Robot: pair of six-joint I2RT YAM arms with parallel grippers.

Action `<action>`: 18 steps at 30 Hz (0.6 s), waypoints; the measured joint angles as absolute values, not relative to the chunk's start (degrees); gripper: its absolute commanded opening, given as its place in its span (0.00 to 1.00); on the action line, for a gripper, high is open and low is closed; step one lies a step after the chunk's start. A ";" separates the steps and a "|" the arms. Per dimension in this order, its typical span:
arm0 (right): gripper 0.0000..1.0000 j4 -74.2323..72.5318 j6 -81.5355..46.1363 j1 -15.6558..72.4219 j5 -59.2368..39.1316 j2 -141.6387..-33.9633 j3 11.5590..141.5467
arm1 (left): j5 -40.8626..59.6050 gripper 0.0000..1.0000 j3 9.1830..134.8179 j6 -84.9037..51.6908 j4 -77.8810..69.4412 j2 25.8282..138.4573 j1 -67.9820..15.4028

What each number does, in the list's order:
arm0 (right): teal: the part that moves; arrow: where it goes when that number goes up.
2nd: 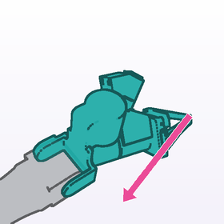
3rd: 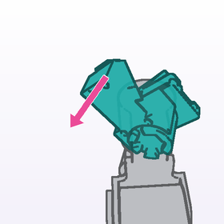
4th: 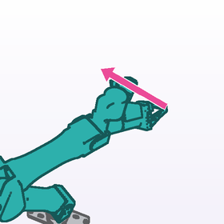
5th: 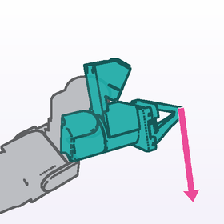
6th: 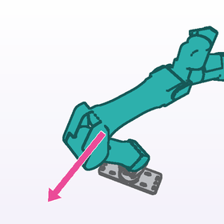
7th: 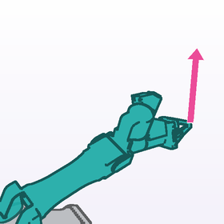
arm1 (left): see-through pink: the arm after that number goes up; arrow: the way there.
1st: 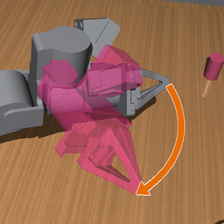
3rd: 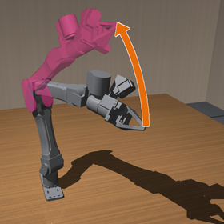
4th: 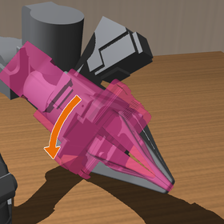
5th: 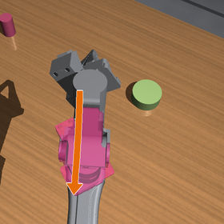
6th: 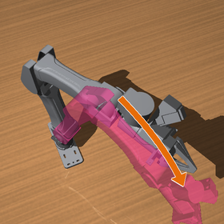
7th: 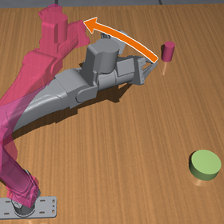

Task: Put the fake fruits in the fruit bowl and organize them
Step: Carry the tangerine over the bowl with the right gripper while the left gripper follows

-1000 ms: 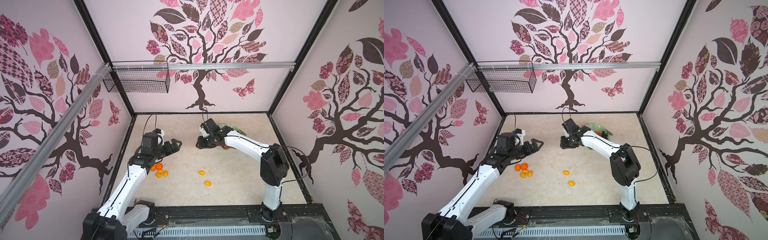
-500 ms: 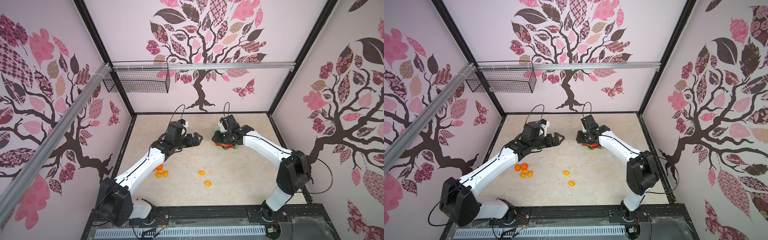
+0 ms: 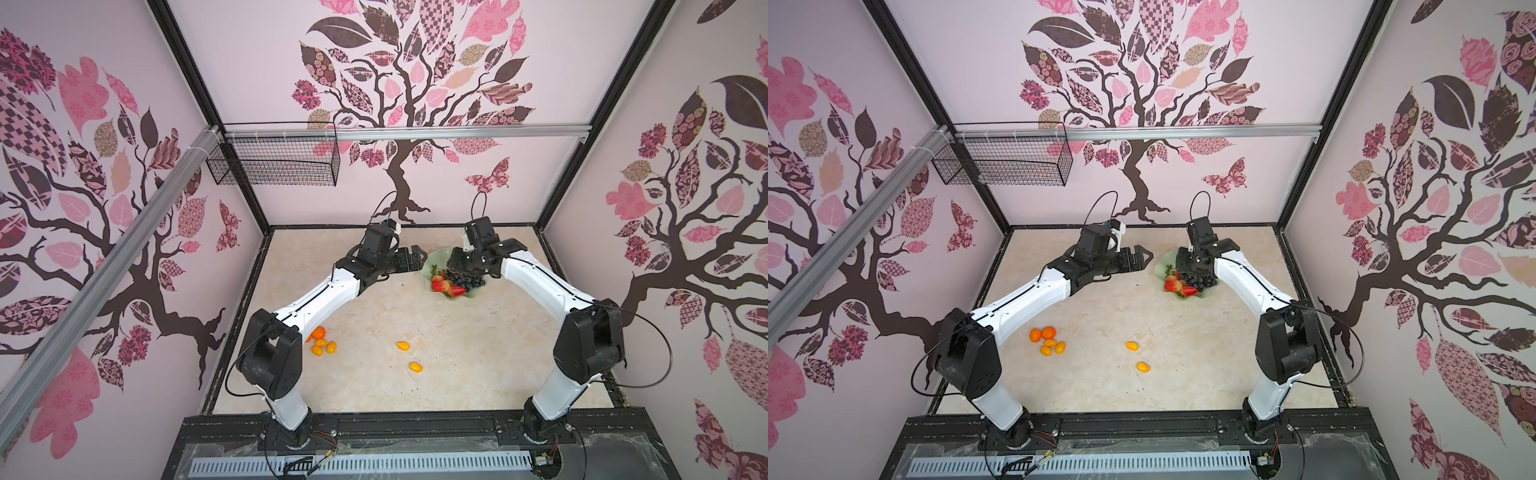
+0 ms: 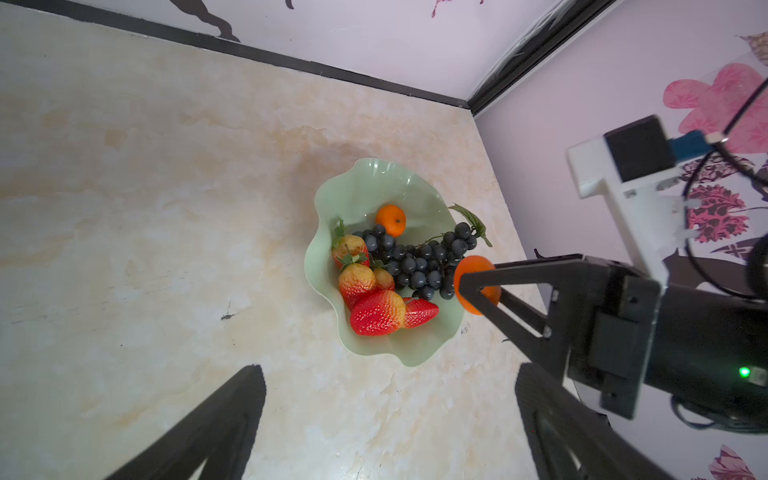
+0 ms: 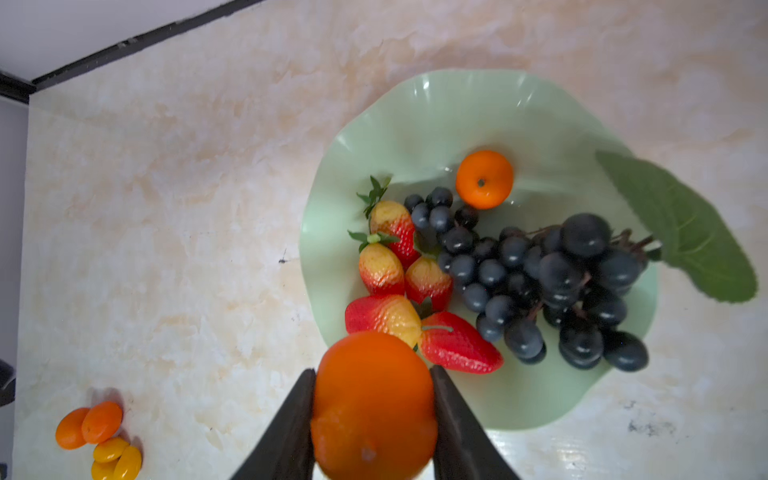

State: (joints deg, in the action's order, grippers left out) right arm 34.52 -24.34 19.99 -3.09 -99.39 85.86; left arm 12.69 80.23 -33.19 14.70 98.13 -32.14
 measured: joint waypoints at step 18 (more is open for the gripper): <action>0.35 38.63 -21.34 19.31 4.69 -119.90 104.68 | 14.44 0.98 76.27 -48.60 0.64 102.06 -26.00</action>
State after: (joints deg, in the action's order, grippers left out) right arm 38.63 -21.34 19.31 4.69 -119.90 104.68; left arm 14.44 76.27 -48.60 0.64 102.06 -26.00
